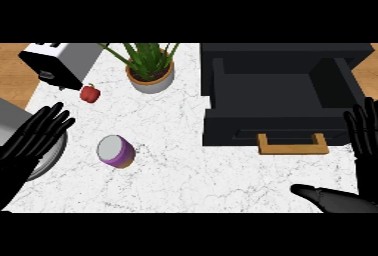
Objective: Pick up the can, place it into the drawer and close the drawer
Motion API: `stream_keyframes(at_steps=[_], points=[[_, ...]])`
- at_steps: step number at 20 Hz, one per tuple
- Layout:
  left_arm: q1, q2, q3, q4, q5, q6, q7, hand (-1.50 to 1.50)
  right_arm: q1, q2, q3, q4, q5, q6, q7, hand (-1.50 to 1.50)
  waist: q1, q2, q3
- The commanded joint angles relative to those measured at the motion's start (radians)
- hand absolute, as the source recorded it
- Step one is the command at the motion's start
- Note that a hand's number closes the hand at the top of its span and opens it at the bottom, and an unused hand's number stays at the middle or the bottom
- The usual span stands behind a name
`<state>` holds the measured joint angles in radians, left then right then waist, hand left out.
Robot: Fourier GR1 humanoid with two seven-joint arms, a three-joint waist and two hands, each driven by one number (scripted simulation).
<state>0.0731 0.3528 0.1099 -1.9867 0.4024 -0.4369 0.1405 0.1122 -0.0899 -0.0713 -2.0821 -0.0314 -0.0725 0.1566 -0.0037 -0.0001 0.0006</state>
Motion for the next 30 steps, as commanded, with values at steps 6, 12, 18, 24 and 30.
stream_keyframes(at_steps=[6, 12, 18, 24, 30], points=[[0.064, 0.123, 0.172, -0.055, 0.243, -0.121, 0.149, -1.50, 0.119, -0.037, -0.120, -0.044, -0.086, 0.082, -0.013, -1.50, 0.006, -0.002, 0.000], [0.062, 0.121, 0.244, 0.008, 0.294, -0.159, 0.164, -1.50, 0.227, -0.035, -0.203, -0.052, -0.182, 0.186, -0.078, -1.50, 0.002, -0.002, 0.000], [0.038, 0.129, 0.262, 0.013, 0.445, -0.091, 0.283, -1.50, 0.276, -0.030, -0.245, -0.050, -0.214, 0.250, -0.108, -1.50, 0.000, -0.002, 0.000], [0.028, 0.087, 0.213, 0.013, 0.495, -0.031, 0.359, -1.50, 0.327, -0.008, -0.286, -0.079, -0.258, 0.304, -0.128, -1.50, -0.003, -0.002, 0.000], [-0.108, 0.023, 0.102, 0.121, 0.381, 0.029, 0.382, -1.50, 0.271, -0.042, -0.341, -0.081, -0.300, 0.308, -0.047, -1.50, -0.006, 0.001, -0.001]])
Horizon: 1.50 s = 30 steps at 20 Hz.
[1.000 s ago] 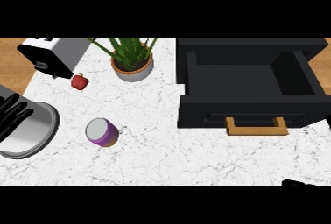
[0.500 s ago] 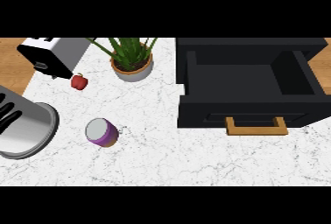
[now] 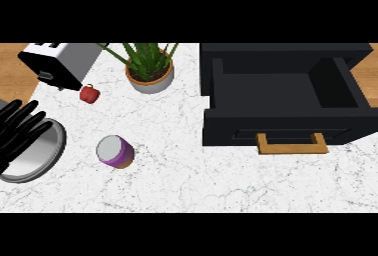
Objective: Pick up the can, place it into the drawer and close the drawer
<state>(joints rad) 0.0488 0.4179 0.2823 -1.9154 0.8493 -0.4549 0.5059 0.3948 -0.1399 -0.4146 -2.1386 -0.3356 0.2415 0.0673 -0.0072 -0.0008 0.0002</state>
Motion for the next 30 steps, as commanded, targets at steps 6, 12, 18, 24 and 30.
stream_keyframes(at_steps=[6, 12, 18, 24, 30], points=[[-0.091, -0.116, -0.097, 0.106, -0.180, 0.039, -0.032, -1.50, -0.018, -0.011, -0.096, 0.000, -0.056, 0.043, 0.046, -1.50, 0.001, 0.001, 0.000], [-0.081, -0.159, -0.133, 0.133, -0.297, 0.036, -0.066, -1.50, 0.020, 0.050, -0.093, -0.006, -0.016, 0.110, 0.001, -1.50, 0.002, 0.000, 0.000], [-0.074, -0.196, -0.126, 0.318, -0.438, -0.060, -0.261, -1.50, 0.016, -0.030, -0.232, 0.065, -0.146, 0.180, 0.014, -1.50, -0.001, 0.001, 0.000], [-0.126, -0.195, -0.098, 0.471, -0.503, -0.054, -0.349, -1.50, 0.012, 0.050, -0.191, 0.002, -0.079, 0.189, 0.045, -1.50, 0.002, 0.001, 0.000], [-0.170, -0.208, -0.087, 0.639, -0.616, -0.035, -0.518, -1.50, 0.044, 0.057, -0.261, -0.007, -0.141, 0.248, 0.051, -1.50, 0.000, 0.001, -0.001]])
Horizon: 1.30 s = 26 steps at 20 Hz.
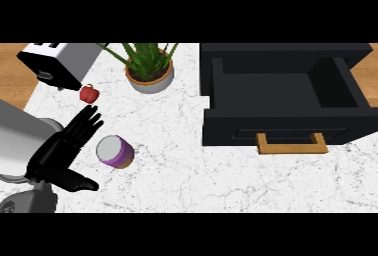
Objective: Pick up the can, place it into the drawer and close the drawer
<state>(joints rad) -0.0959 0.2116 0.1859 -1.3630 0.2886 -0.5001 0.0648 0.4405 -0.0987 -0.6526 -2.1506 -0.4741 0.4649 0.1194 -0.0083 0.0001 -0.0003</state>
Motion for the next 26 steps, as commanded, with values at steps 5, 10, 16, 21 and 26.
stream_keyframes(at_steps=[5, 10, 16, 21, 26], points=[[-0.025, -0.015, -0.003, 0.192, -0.136, 0.028, -0.201, -1.50, -0.064, -0.010, -0.031, 0.004, 0.003, -0.001, 0.052, -1.50, 0.003, 0.000, 0.000], [-0.112, 0.016, 0.027, 0.381, -0.149, 0.014, -0.270, -1.50, -0.014, 0.014, -0.077, -0.025, -0.067, 0.056, 0.054, -1.50, -0.001, 0.000, 0.000], [-0.126, 0.062, 0.017, 0.644, -0.254, -0.042, -0.514, -1.50, -0.049, 0.043, -0.059, -0.002, 0.021, 0.052, 0.047, -1.50, -0.003, 0.002, -0.001], [-0.184, 0.020, 0.011, 0.628, -0.217, -0.015, -0.407, -1.50, -0.043, 0.017, -0.124, -0.049, -0.097, 0.054, 0.109, -1.50, 0.000, 0.000, 0.000], [-0.218, 0.022, -0.001, 0.845, -0.289, -0.026, -0.596, -1.50, -0.105, 0.052, -0.055, -0.028, 0.027, 0.034, 0.109, -1.50, 0.001, 0.002, 0.000]])
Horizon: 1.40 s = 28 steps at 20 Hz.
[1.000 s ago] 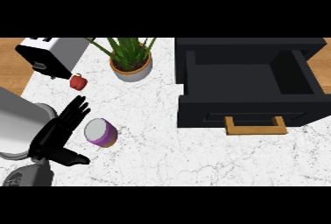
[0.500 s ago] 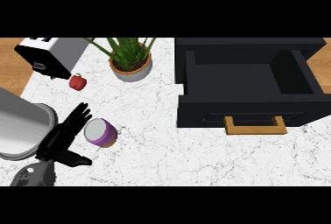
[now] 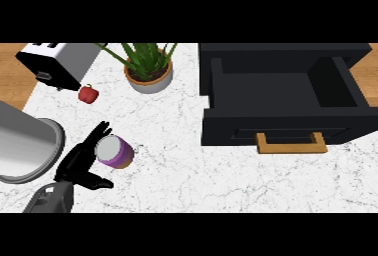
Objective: Pick up the can, place it into the drawer and close the drawer
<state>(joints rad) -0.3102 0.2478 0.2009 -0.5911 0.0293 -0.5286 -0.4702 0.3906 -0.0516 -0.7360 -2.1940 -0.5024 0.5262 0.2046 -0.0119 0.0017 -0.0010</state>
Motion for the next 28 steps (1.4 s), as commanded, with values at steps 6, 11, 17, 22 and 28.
stream_keyframes(at_steps=[6, 11, 17, 22, 28], points=[[-0.086, -0.031, 0.017, 0.187, -0.003, -0.001, -0.070, -1.50, 0.011, -0.047, -0.094, 0.042, -0.114, 0.055, 0.019, -1.50, -0.001, -0.001, 0.000], [-0.141, 0.002, 0.044, 0.275, 0.021, -0.079, -0.093, 1.50, 0.021, 0.050, -0.002, -0.058, -0.029, 0.026, 0.040, -1.50, -0.005, 0.002, 0.000], [-0.134, -0.073, -0.004, 0.163, 0.035, -0.148, -0.020, 1.50, 0.028, 0.041, -0.029, -0.098, -0.072, 0.004, 0.095, -1.50, 0.005, -0.003, 0.001], [-0.152, -0.085, -0.006, 0.132, 0.060, -0.194, -0.017, 1.50, 0.032, 0.051, -0.034, -0.033, -0.064, 0.044, 0.043, -1.50, 0.003, -0.003, 0.001], [-0.147, -0.147, 0.046, -0.074, 0.167, -0.042, 0.119, 1.50, 0.033, 0.024, -0.057, -0.042, -0.095, 0.006, 0.070, -1.50, 0.021, -0.009, 0.002]])
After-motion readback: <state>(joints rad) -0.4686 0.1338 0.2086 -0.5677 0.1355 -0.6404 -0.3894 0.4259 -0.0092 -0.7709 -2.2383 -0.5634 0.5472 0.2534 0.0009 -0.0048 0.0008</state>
